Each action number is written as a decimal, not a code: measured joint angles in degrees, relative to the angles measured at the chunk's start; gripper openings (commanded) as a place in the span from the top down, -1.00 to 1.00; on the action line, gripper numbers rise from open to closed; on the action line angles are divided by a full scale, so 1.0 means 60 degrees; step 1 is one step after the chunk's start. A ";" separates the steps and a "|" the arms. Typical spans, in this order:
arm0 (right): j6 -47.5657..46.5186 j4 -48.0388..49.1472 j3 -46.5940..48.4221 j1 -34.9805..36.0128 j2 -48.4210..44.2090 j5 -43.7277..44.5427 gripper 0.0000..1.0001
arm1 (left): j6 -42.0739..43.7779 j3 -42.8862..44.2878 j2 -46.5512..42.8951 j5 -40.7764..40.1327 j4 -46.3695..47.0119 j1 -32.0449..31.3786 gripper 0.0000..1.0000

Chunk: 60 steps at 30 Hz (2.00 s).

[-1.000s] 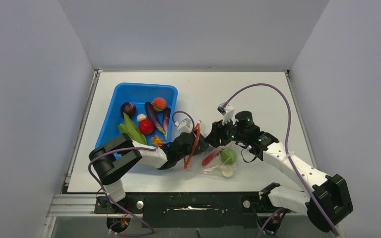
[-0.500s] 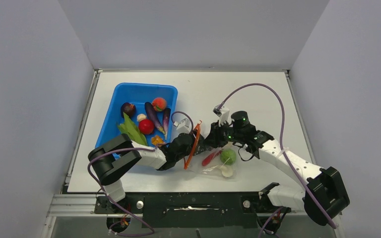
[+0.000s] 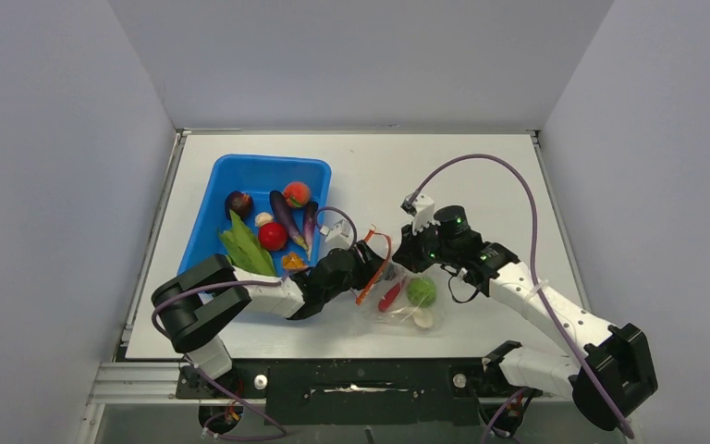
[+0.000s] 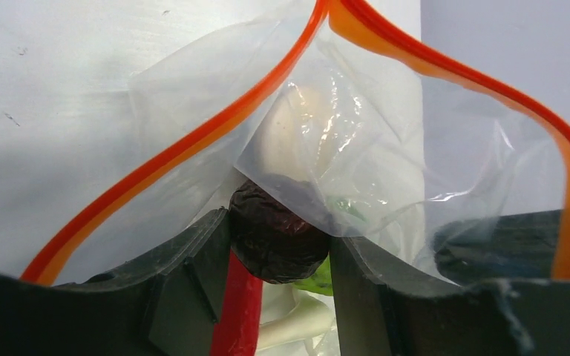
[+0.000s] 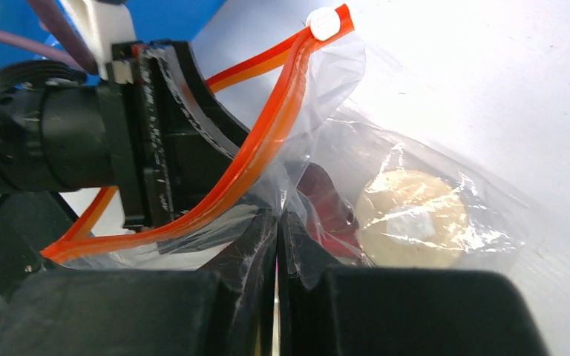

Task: Open the zip-top bag and remove the fake food
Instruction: Pick up the fake fruit from the zipper food storage bag.

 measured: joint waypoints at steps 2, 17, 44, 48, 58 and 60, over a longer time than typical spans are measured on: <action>-0.0204 -0.0215 0.0113 0.0000 -0.0029 0.0109 1.00 | 0.0004 -0.0004 -0.0222 -0.0058 -0.0124 0.0007 1.00; -0.0470 -0.0747 0.0266 0.0277 -0.0036 0.0033 0.93 | 0.0011 -0.0270 -0.0794 0.0047 -0.0084 0.0055 1.00; 0.2135 -0.1202 0.1938 0.0641 0.0820 -0.0120 0.34 | -0.0015 -0.0466 -0.1067 0.0051 0.0182 0.0051 1.00; 0.2113 -0.1428 0.1974 0.0794 0.1071 0.0047 0.59 | 0.0044 -0.0361 -0.1067 0.0051 -0.0178 0.0051 1.00; 0.2080 -0.1829 0.1971 0.0940 0.0903 0.1038 0.78 | 0.1246 0.1206 -0.1515 0.0120 -0.3421 -0.0036 1.00; 0.2189 -0.1887 0.1967 0.0940 0.0816 0.1213 0.80 | 0.1534 0.1523 -0.1548 0.0189 -0.4142 -0.0036 1.00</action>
